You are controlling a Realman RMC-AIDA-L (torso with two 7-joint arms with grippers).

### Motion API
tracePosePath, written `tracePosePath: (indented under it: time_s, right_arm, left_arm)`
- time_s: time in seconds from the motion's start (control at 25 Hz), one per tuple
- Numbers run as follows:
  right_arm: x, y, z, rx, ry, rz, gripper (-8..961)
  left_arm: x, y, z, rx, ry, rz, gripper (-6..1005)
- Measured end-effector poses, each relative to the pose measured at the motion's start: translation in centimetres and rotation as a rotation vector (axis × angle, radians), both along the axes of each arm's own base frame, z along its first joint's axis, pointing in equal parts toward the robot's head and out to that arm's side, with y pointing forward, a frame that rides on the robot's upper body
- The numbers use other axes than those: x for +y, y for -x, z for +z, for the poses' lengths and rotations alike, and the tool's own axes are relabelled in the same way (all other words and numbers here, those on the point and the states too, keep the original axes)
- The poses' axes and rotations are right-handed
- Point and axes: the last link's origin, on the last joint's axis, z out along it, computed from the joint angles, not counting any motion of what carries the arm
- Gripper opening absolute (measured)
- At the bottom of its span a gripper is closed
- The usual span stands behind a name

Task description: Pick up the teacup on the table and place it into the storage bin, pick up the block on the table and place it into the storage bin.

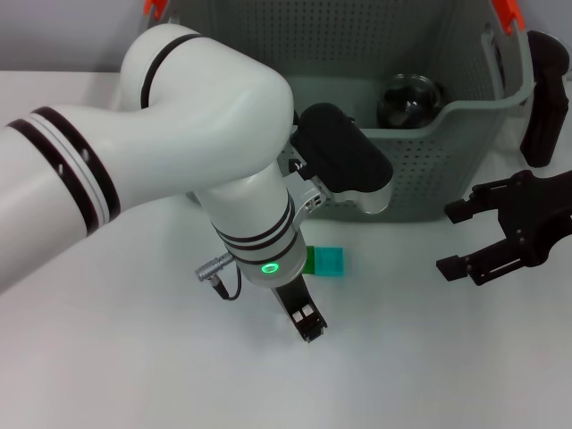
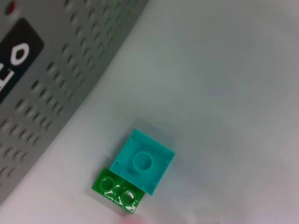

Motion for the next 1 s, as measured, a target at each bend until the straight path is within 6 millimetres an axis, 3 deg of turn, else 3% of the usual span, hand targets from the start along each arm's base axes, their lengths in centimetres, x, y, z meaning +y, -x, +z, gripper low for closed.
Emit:
tracePosePath:
  time_s: [0.84,1.0]
  right_arm:
    - [0.1,0.12,0.02,-0.001,-0.003,0.004,946]
    - [0.08,0.1,0.02,-0.001,-0.003,0.003,946]
  left_arm:
    - [-0.04,0.27,-0.04,0.006,0.0,0.009,313]
    - [-0.1,0.27,-0.01,0.009,0.003,0.011,210]
